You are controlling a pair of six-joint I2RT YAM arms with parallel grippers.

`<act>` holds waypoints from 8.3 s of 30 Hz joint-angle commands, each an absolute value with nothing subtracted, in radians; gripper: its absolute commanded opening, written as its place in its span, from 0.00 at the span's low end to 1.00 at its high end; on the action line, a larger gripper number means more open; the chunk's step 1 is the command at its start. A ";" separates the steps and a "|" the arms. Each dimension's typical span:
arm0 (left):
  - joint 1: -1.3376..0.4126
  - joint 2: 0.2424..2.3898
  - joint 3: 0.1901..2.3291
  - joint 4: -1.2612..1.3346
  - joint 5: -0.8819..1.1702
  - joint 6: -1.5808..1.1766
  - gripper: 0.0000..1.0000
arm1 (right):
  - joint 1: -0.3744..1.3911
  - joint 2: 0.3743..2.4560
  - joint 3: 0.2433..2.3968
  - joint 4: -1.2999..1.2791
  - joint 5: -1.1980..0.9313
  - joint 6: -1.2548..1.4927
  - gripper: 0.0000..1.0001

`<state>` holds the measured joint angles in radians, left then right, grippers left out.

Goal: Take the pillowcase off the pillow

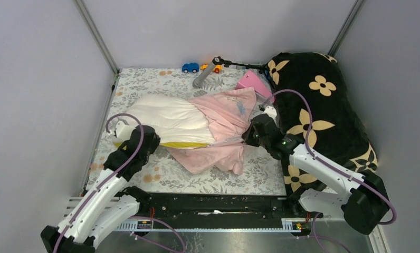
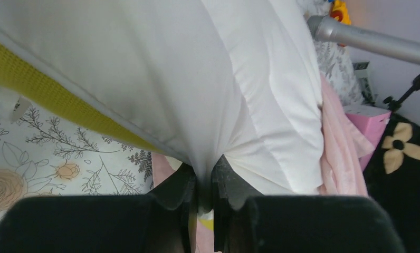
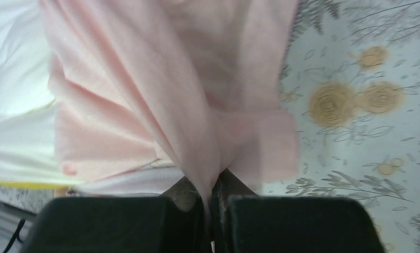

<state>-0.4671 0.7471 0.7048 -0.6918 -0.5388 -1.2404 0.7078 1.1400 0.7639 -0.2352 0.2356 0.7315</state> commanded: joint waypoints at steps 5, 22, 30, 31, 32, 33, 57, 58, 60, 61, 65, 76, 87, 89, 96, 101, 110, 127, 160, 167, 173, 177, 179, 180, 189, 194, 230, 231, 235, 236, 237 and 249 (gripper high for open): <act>-0.377 0.613 0.742 -0.821 -0.920 -1.238 0.00 | 0.551 1.012 0.737 -0.410 0.485 0.622 0.01; -0.379 0.675 0.728 -0.431 -0.341 -0.785 0.95 | 0.550 0.966 0.705 -0.184 -0.070 0.391 1.00; -0.379 0.610 0.762 -0.477 -0.235 -0.947 0.99 | 0.551 0.987 0.776 -0.241 0.022 0.405 1.00; -0.379 0.616 0.738 -0.443 -0.165 -0.984 0.99 | 0.550 1.006 0.808 -0.275 0.021 0.404 1.00; -0.381 0.624 0.706 -0.399 -0.097 -1.029 0.99 | 0.551 1.027 0.847 -0.305 0.014 0.402 0.99; -0.388 0.642 0.666 -0.353 -0.050 -1.075 0.99 | 0.551 1.047 0.878 -0.328 0.004 0.398 1.00; -0.747 0.803 0.452 -0.253 -0.280 -1.367 0.99 | 0.920 1.374 0.930 -0.259 0.084 0.443 0.99; -0.746 0.789 0.455 -0.288 -0.287 -1.375 0.99 | 0.924 1.381 0.927 -0.250 0.089 0.445 1.00; -0.747 0.763 0.465 -0.357 -0.298 -1.391 0.99 | 0.929 1.392 0.922 -0.233 0.102 0.450 1.00; -0.747 0.752 0.471 -0.384 -0.298 -1.402 0.99 | 0.930 1.396 0.917 -0.222 0.109 0.451 0.99; -0.746 0.730 0.512 -0.511 -0.265 -1.493 0.99 | 0.930 1.416 0.892 -0.173 0.135 0.457 0.99; -0.752 0.831 0.399 -0.381 -0.154 -1.600 0.99 | 0.930 1.406 0.844 -0.104 0.129 0.466 1.00; -0.695 0.939 0.375 -0.219 -0.277 -1.452 0.76 | 0.930 1.430 0.817 -0.103 0.179 0.478 1.00; -0.667 0.931 0.405 -0.269 -0.315 -1.401 0.55 | 0.930 1.440 0.816 -0.117 0.224 0.488 1.00; -0.593 0.779 0.521 -0.500 -0.504 -1.247 0.06 | 0.912 1.401 0.775 -0.162 0.412 0.543 0.84; -0.552 0.675 0.610 -0.626 -0.621 -1.167 0.00 | 0.807 1.280 0.706 -0.153 0.369 0.574 0.45; -0.498 0.630 0.781 -0.789 -0.774 -1.083 0.00 | 0.679 1.044 0.681 -0.261 0.493 0.576 0.17; -0.492 0.643 0.772 -0.884 -0.906 -1.123 0.00 | 0.668 0.615 0.641 -0.230 0.799 0.613 0.03; -0.893 1.440 1.166 -0.878 -0.665 -0.642 0.99 | 0.667 1.250 0.698 -0.183 0.152 0.421 1.00; -0.892 1.561 1.099 -0.733 -0.567 -0.658 0.99 | 0.668 1.345 0.655 -0.146 0.116 0.452 1.00; -0.728 1.510 0.906 -0.512 -0.368 -0.700 0.97 | 0.668 1.464 0.638 -0.078 0.076 0.475 1.00; -0.579 1.381 0.751 -0.360 -0.303 -0.753 0.61 | 0.668 1.539 0.685 -0.081 0.092 0.482 0.63; -0.515 1.317 0.687 -0.315 -0.305 -0.787 0.37 | 0.662 1.536 0.715 -0.103 0.162 0.503 0.23; -0.490 1.289 0.667 -0.305 -0.314 -0.807 0.26 | 0.656 1.522 0.731 -0.116 0.195 0.515 0.17; -0.407 1.142 0.669 -0.344 -0.447 -0.913 0.00 | 0.564 1.259 0.899 -0.228 0.359 0.597 0.00; -0.400 1.178 0.790 -0.323 -0.476 -0.903 0.00 | 0.560 1.202 1.092 -0.239 0.443 0.532 0.00; -0.324 1.315 1.327 -0.106 -0.352 -0.483 0.99 | 0.457 1.492 1.738 -0.368 0.260 0.247 1.00; -0.324 1.270 1.268 -0.074 -0.359 -0.466 0.99 | 0.457 1.398 1.539 -0.217 0.270 0.252 1.00; -0.324 1.125 1.012 0.071 -0.365 -0.413 0.99 | 0.456 1.076 0.897 0.370 0.176 0.091 0.96; -0.324 1.097 0.950 0.106 -0.369 -0.407 0.99 | 0.456 1.022 0.802 0.429 0.165 0.061 0.96; -0.324 1.075 0.887 0.158 -0.367 -0.399 0.99 | 0.456 0.990 0.755 0.431 0.215 0.083 0.95; -0.317 1.034 0.313 0.710 -0.399 -0.171 0.99 | 0.408 0.956 0.430 0.439 0.509 0.012 1.00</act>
